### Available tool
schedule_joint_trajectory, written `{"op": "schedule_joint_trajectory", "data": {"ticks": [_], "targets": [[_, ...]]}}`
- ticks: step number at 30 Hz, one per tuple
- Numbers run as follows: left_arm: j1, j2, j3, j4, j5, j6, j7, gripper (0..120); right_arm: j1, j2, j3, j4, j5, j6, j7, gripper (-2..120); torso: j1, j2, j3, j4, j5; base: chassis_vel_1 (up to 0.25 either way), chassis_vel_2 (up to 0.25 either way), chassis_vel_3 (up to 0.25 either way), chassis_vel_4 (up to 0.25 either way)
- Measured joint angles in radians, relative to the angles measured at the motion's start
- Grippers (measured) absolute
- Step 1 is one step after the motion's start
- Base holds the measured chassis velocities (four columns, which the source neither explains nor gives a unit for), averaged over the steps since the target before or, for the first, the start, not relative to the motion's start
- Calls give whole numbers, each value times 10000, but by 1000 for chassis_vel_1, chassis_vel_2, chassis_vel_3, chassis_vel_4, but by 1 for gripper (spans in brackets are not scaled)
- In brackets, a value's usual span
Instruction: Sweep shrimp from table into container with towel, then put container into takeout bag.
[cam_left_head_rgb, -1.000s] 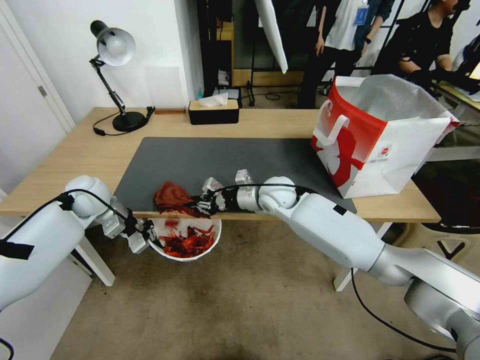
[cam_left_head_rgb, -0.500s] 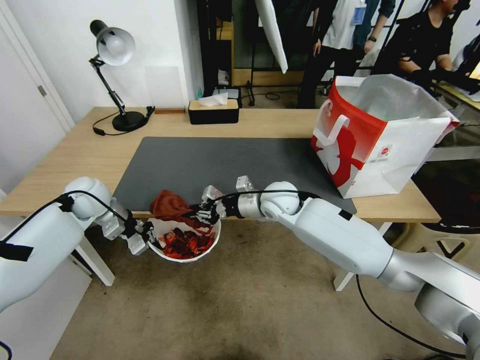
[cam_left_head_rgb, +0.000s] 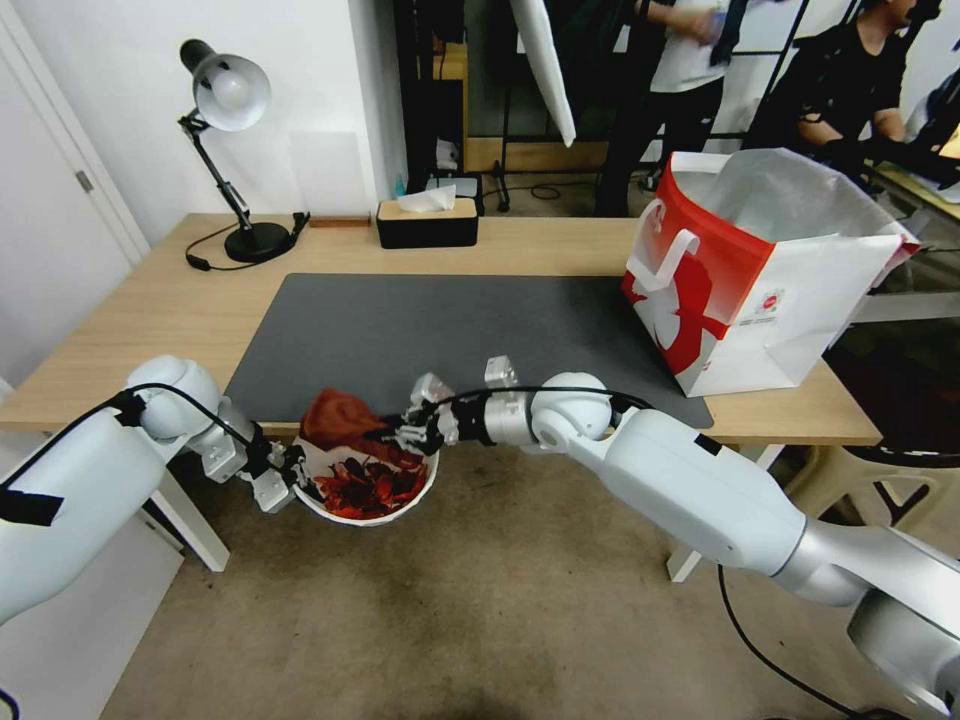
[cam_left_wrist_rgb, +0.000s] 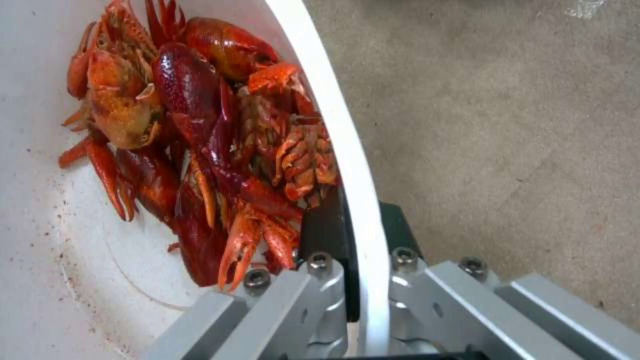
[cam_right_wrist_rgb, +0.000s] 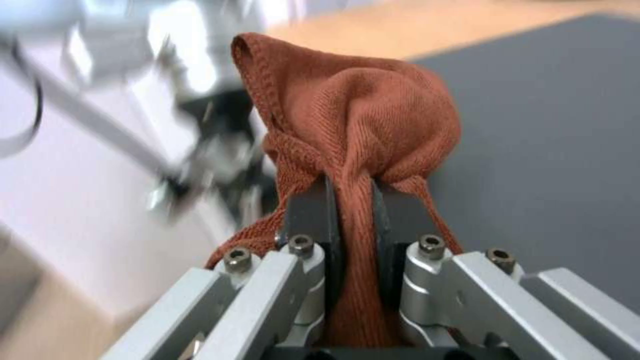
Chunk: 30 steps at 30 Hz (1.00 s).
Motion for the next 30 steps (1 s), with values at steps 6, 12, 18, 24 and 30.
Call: {"op": "schedule_joint_trajectory", "data": {"ticks": [6,12,18,24,30], "targets": [[177,41,-78,-129,18,11,2,0,-832,-41,1454,847,1298,-49,3770,8,-1,0,0,0,1,0,0,0,0],[316,52,-101,-187,59,4,3,0,-1432,-275,2333,1612,840,-823,7519,8,-1,1,-1,-1,1,0,0,0,0],[338,52,-82,-252,94,-8,4,0,-2249,-679,3180,2345,-134,-1727,10371,8,-1,0,-1,-3,4,0,0,0,0],[337,29,-5,-257,103,-11,5,0,-2873,-976,3693,2846,-227,-2120,10566,20,-1,1,-1,-2,3,0,0,0,0],[174,-68,69,-237,105,19,6,0,-3185,-1018,4063,2965,27,-2303,10526,39,-1,0,-2,-1,3,0,0,0,0]]}}
